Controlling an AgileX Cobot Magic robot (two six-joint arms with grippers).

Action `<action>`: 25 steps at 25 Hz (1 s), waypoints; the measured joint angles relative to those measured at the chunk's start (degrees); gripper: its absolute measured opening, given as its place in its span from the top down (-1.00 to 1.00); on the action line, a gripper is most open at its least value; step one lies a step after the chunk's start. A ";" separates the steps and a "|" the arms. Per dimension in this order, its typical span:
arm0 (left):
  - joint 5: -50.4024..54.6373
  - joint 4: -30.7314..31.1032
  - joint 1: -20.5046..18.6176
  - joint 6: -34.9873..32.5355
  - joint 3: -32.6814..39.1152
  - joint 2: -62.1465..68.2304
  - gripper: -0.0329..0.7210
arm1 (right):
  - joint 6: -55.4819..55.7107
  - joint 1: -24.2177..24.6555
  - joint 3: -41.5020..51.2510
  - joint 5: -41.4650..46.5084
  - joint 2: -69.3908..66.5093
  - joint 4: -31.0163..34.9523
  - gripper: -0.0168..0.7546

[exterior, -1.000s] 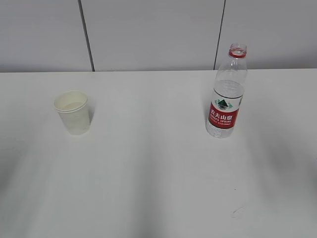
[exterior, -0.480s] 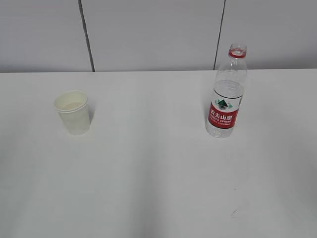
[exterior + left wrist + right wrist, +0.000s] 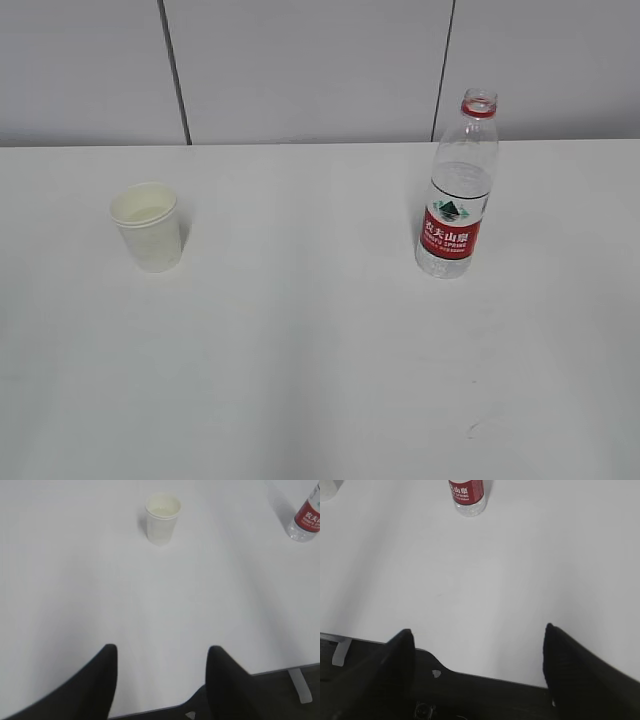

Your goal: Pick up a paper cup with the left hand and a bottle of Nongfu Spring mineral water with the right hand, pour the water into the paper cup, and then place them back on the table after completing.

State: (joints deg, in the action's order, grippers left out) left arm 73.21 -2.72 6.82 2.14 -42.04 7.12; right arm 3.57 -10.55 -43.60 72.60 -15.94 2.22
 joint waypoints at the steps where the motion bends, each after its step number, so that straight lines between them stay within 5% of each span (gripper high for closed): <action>1: 0.06 0.00 0.00 -0.13 0.00 -0.76 -0.05 | 0.00 0.00 1.51 0.00 2.10 0.00 -0.57; 10: -1.20 -6.33 0.00 -7.15 5.77 -5.96 -0.05 | -2.65 0.00 11.63 -1.42 16.71 0.00 -0.56; 25: -9.45 -6.88 0.00 -8.37 12.01 -7.77 -0.03 | -5.76 0.00 15.39 -6.26 16.96 -0.03 -0.57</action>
State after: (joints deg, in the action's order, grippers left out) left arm 63.76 -9.60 6.82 -6.23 -30.03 -0.65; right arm -2.19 -10.55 -28.20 66.34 1.02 2.19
